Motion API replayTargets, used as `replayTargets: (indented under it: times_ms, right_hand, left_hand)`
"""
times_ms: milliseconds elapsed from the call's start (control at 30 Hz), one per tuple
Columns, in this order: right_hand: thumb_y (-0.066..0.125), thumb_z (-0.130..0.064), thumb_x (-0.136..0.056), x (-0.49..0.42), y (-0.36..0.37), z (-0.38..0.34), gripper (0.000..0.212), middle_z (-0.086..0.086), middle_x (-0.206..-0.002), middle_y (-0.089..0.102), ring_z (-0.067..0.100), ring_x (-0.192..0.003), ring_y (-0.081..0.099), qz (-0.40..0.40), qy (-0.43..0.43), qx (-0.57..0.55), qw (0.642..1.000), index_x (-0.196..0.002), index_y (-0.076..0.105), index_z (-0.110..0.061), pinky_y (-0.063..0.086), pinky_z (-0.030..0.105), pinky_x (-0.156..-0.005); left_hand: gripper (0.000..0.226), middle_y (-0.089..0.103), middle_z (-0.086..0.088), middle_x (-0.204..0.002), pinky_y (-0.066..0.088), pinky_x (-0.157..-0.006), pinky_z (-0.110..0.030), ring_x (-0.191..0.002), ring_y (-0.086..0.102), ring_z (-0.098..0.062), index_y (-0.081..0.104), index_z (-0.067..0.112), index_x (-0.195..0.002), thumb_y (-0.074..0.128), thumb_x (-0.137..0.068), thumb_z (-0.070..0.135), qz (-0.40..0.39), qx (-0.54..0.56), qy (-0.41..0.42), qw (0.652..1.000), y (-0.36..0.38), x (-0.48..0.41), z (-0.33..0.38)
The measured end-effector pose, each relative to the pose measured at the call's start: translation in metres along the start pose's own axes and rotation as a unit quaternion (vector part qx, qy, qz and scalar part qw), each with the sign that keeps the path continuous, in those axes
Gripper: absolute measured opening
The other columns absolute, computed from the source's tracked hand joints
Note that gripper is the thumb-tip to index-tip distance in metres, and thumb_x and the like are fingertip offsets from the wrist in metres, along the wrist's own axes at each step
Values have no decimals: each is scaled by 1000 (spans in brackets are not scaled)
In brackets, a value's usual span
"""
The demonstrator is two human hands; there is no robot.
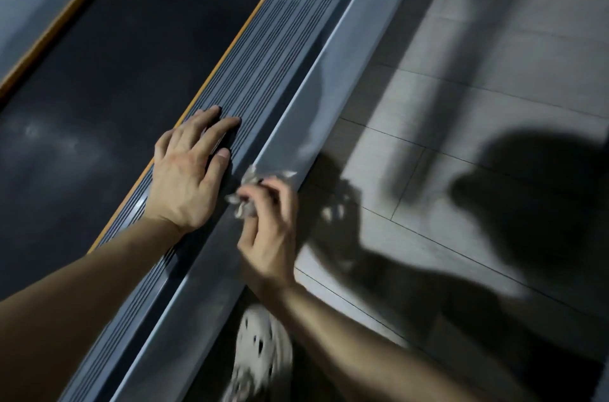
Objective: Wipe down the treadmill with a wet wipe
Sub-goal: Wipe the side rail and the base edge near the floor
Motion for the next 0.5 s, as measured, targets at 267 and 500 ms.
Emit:
replayTargets:
  times_ms: [267,500]
  right_hand:
    - [52,16,-88,-180,-35,55,46,0,-117,52,26,-105,63,137,66,28,988,-117,74,-13,54,30,-95]
    - [57,-12,-98,23,2,29,15,0,-120,49,1,-109,52,-4,63,22,998,-108,67,-17,49,30,-96]
  left_hand:
    - [50,38,8,-167,20,-126,-54,-155,34,-19,47,38,-157,37,-108,38,1,11,-2,1000,-1,0,-1]
    - [50,38,9,-167,21,-126,-53,-153,36,-21,47,38,-157,37,-108,39,-1,3,-2,1000,-1,1,0]
Point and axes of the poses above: each hand's wrist, its own x-axis away from the middle knuckle, its own y-axis out of the palm, z = x × y, the point moved 5 cm from there along -x, towards the middle knuckle
